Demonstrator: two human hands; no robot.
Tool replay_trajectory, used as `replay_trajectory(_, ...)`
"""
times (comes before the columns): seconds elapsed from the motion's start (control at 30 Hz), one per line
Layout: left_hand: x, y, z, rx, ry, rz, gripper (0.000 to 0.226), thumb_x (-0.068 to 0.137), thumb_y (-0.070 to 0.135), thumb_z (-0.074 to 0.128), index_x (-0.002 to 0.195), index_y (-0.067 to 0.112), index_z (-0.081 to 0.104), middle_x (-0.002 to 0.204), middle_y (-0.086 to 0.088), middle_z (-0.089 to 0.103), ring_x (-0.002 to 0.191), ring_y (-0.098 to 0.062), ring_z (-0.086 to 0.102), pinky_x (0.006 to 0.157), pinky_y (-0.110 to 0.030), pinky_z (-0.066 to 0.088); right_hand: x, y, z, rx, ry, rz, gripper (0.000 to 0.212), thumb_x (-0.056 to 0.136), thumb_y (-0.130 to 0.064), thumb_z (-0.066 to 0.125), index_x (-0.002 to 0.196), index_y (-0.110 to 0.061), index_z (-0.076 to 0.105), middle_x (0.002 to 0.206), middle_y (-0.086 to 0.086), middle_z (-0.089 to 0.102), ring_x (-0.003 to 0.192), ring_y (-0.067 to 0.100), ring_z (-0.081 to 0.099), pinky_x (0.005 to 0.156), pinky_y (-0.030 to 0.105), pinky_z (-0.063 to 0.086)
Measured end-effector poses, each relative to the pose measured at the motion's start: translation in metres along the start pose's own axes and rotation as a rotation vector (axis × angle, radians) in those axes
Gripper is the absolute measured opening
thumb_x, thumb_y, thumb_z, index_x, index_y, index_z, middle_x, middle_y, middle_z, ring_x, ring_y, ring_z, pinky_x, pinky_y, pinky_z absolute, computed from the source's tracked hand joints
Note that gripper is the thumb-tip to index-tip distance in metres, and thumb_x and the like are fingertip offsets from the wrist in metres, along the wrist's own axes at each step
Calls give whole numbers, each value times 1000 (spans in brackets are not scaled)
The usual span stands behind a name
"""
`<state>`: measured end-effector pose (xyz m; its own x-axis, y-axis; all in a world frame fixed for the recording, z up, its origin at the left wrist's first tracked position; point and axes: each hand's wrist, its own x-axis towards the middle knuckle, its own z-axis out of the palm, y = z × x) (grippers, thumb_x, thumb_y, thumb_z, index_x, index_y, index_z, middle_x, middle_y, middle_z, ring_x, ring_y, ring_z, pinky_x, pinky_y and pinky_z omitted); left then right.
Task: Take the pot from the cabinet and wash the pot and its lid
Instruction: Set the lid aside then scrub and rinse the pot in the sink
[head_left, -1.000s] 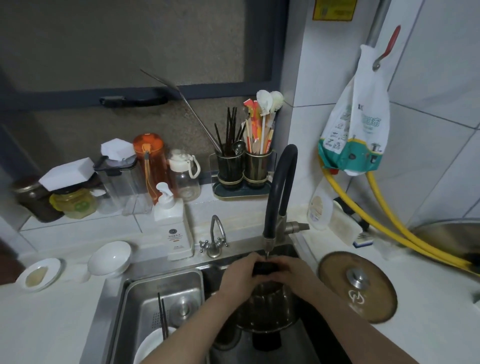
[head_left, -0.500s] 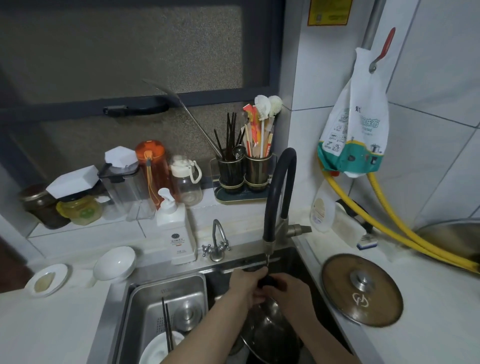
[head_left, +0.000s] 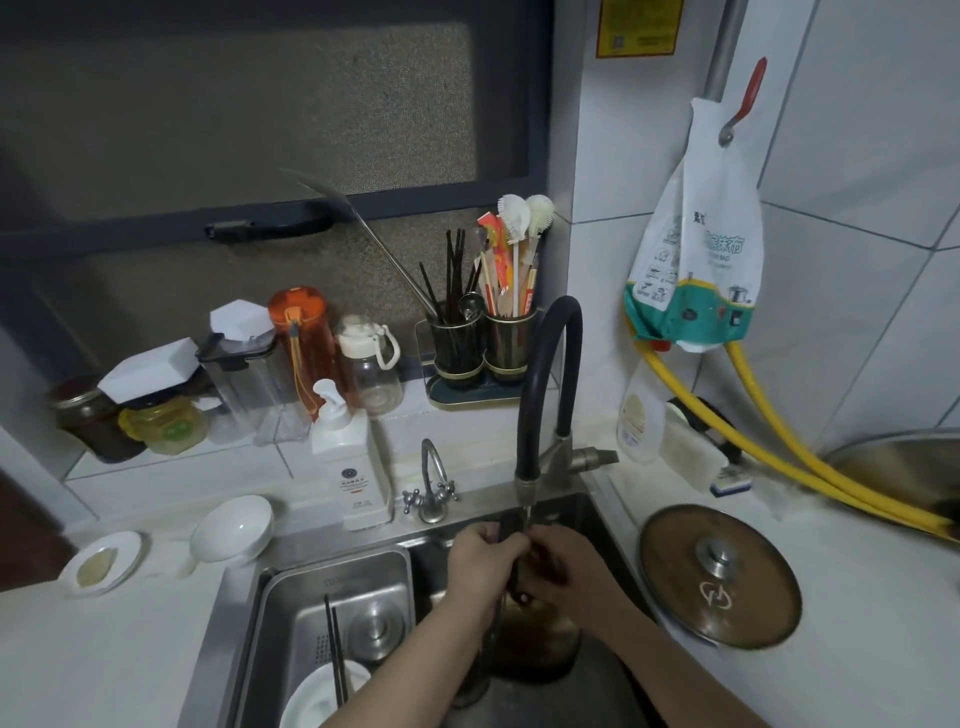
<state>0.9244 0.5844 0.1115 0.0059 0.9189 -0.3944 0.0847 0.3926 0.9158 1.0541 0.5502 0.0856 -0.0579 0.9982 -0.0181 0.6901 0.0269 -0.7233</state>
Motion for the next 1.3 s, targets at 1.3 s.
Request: replay_trajectory(1.3,17,-21,-75,904,40,672,42,95,27,51,137,24,49,141,5,50,137,-14,36,119,-36,19,45,-13,23,252,-133,127,38,73,-47,68,64,-10,66,65,5,61,66,15,58,76,39,51)
